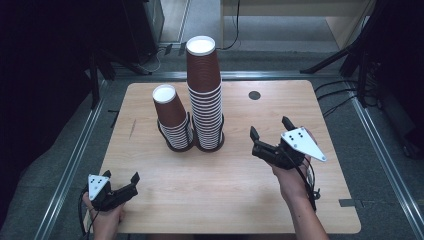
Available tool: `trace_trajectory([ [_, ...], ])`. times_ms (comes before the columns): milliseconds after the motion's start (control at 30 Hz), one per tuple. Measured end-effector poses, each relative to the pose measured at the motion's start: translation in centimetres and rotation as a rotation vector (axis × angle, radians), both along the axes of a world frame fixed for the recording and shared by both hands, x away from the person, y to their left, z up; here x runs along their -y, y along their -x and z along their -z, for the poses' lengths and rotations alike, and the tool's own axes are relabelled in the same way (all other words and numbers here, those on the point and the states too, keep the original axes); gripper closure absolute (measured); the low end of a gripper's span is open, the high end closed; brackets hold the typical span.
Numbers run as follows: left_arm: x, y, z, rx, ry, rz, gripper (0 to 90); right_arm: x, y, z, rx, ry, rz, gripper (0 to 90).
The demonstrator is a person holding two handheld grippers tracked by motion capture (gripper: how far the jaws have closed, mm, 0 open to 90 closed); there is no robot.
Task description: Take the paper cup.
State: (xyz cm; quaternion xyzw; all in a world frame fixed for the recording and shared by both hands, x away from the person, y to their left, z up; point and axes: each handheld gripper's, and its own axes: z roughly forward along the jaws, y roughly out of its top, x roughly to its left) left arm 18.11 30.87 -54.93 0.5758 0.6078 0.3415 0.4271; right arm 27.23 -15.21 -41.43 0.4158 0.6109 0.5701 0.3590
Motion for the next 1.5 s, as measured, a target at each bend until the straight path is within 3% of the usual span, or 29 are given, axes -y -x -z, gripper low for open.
trace_trajectory([
  [300, 0.0, 0.0, 0.0, 0.000, -0.002, 0.002, 0.0, -2.9, -1.1, -2.6, 0.030, -0.021, -0.046, 3.7],
  [633, 0.1, 0.0, 0.0, -0.001, -0.006, 0.005, 0.0, -5.0, -2.0, -4.1, 0.041, -0.039, -0.070, 1.6],
  [1500, 0.1, -0.2, 0.0, -0.012, -0.004, 0.013, 0.0, -10.6, -4.6, -5.7, 0.038, -0.039, -0.141, 0.0],
])
